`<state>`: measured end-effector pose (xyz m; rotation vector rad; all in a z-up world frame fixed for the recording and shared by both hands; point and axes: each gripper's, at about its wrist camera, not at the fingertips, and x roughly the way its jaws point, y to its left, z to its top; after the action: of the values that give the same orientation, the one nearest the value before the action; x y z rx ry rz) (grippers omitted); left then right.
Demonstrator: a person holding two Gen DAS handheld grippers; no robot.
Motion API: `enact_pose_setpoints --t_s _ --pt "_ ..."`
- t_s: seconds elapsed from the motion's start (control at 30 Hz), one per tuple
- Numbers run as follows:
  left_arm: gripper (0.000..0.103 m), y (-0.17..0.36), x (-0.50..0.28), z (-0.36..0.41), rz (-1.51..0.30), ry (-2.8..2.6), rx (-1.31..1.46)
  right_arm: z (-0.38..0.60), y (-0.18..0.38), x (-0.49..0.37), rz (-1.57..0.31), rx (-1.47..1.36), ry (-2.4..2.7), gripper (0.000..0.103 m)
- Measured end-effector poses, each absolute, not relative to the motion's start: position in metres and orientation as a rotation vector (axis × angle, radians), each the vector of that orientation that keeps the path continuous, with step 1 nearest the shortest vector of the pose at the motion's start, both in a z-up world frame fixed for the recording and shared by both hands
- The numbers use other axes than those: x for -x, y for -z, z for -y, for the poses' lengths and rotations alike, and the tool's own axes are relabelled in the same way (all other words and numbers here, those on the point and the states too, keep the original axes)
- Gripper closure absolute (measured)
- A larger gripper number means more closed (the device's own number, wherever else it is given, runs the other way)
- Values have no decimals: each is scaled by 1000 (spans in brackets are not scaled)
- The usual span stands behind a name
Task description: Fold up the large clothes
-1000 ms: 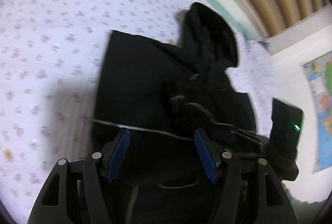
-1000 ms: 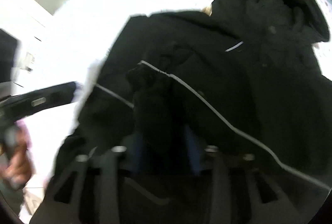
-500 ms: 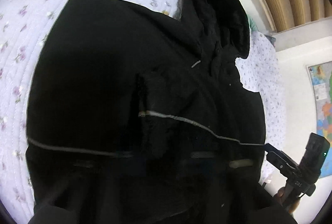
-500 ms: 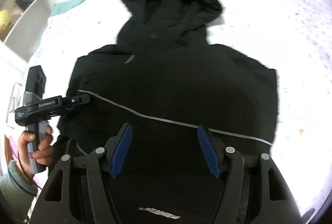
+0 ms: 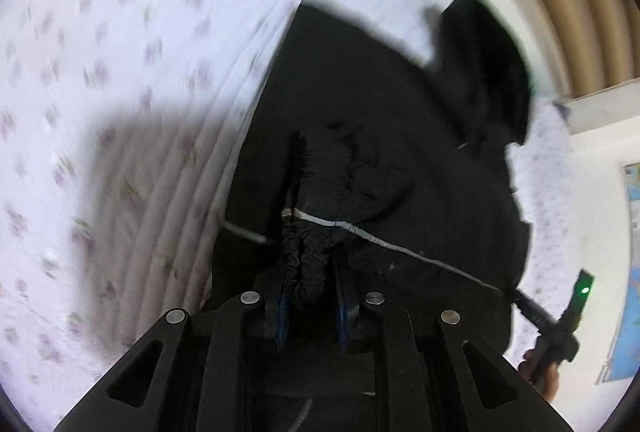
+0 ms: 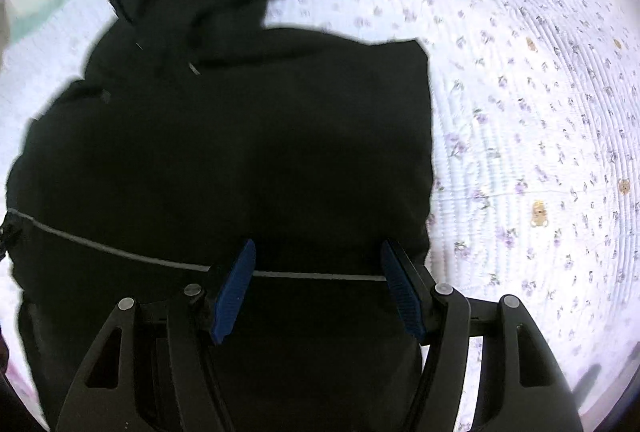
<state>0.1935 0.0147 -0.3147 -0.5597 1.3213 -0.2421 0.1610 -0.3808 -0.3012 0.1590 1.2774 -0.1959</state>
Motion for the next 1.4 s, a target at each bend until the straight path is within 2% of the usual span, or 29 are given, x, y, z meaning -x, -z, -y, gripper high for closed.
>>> enact_pose_setpoints --t_s 0.13,0.23,0.3,0.4,0.5,0.67,0.8,0.93,1.03,1.17,1.4 --pt "81 298 -199 -4 -1315 236 504 388 312 -173 -1315 -182 214 34" --pt "70 257 -194 2 -1242 222 379 395 297 -175 -1321 -216 194 35" --pt "60 233 -194 3 -1189 206 333 396 276 -171 -1275 -222 156 35" --pt "49 206 -194 11 -1109 267 346 384 246 -167 -1186 -191 85 35" --pt "49 218 -210 33 -1155 334 366 366 253 -176 -1200 -123 50 35" --pt "52 303 -232 71 -1381 266 263 351 305 -192 -1319 -50 77 35" --pt "53 268 -240 82 -1340 317 229 356 287 -200 -1342 -66 9 36" --pt "52 208 -267 93 -1185 407 243 387 230 -224 -1190 -198 -51 36" --pt "52 186 -315 118 -1102 430 216 410 209 -260 -1108 -254 -36 36" --pt "52 184 -387 147 -1045 426 259 439 205 -323 -1045 -298 24 36" --pt "52 219 -456 159 -1079 373 298 474 252 -379 -1093 -407 63 36"
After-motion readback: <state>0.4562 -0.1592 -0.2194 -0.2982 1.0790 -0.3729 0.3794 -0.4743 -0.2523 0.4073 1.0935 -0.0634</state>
